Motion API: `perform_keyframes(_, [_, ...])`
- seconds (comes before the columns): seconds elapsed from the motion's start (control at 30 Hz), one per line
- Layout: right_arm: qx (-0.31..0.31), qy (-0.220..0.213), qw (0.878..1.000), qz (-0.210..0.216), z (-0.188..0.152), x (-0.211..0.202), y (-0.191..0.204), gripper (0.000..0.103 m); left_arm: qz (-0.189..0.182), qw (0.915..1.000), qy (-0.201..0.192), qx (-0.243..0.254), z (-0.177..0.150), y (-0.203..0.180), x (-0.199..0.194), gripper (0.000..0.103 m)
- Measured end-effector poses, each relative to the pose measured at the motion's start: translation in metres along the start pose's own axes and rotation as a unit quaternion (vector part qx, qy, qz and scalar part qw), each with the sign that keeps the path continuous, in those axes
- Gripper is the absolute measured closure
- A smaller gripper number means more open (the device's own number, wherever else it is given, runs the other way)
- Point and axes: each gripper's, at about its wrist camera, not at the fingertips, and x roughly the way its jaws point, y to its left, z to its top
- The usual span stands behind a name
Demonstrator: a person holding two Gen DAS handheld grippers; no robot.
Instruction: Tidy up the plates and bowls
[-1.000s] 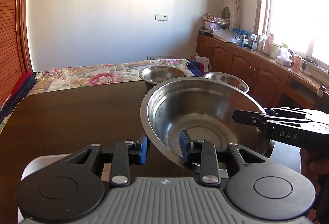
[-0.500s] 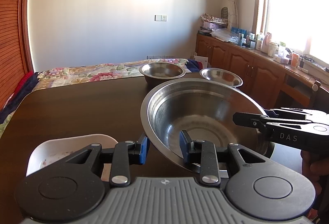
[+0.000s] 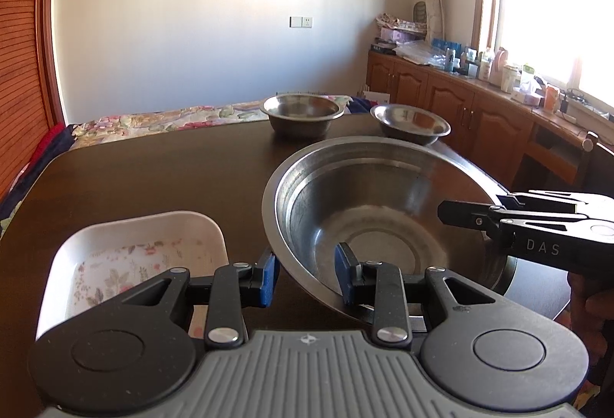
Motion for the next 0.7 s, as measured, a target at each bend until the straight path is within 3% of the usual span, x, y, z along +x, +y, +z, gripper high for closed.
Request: perform_keyframes(0.7, [-0.004,0.019,1.000,-0.001,-0.014,0.004,0.002,0.072,0.003,1.0000,0.008,0.001,-0.007,0.004,0.004,0.066])
